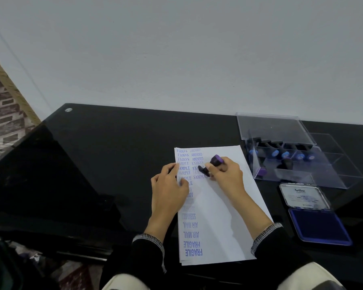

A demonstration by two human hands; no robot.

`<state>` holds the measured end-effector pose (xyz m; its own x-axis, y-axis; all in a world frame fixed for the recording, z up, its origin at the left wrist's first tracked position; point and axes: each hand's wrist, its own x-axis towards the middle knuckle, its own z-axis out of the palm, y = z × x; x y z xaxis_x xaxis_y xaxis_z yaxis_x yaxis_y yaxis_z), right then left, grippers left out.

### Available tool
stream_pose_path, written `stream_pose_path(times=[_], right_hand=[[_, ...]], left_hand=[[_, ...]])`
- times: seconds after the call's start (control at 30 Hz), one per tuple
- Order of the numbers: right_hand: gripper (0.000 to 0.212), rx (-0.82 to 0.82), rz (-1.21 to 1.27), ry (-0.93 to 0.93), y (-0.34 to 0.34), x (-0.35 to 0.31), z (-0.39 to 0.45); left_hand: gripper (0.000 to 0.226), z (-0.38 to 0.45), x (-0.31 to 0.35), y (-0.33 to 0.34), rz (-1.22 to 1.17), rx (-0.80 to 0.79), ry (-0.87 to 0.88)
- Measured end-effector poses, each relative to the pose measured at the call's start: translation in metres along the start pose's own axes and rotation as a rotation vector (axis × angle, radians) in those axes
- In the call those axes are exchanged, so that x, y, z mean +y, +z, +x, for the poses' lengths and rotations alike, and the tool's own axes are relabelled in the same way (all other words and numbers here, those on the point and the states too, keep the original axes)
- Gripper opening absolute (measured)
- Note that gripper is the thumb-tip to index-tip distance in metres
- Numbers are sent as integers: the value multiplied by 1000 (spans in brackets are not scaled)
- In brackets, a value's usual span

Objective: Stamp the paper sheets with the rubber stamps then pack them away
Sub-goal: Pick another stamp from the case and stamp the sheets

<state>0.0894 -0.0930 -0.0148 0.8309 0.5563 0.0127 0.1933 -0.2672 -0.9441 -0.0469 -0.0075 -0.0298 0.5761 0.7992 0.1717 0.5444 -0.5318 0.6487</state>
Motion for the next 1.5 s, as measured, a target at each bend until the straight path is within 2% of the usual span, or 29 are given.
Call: stream_pose_path(times=[0.1,0.2,0.43,0.57,0.67,0.8,0.9,1.07,1.13,1.23,1.4,1.5], right_hand=[[11,52,283,153,-8,5,1],[13,104,534,217,-14,2,1],[1,143,719,258,-19,2,-2],[6,132,708,229,-19,4,-3],[13,126,603,163,-17,6,-5],[9,97,438,43,-21,3,-11],[14,120,369,-50,-36,-4,-21],[18,198,316,-170,-81,-7,-41],[20,247,293,-172,-100,-1,-47],[19,353,276,-132,-127,10,-55],[25,466,254,-76,-165,28,-60],[25,514,212,-83,-181,30,-57]], left_hand=[[48,0,0,1,8,1,1],[48,0,0,1,7,1,-1],[46,1,-2,3,-9,8,12],[46,0,-3,3,8,17,39],[46,2,-3,4,23,21,38],[42,1,-3,6,114,22,93],[37,-1,0,6,188,9,120],[49,-6,13,5,542,-101,114],[49,-8,25,6,590,-130,78],[46,-13,50,19,473,-114,97],[45,-25,91,59,-101,-179,285],[52,-31,103,76,-162,-215,364]])
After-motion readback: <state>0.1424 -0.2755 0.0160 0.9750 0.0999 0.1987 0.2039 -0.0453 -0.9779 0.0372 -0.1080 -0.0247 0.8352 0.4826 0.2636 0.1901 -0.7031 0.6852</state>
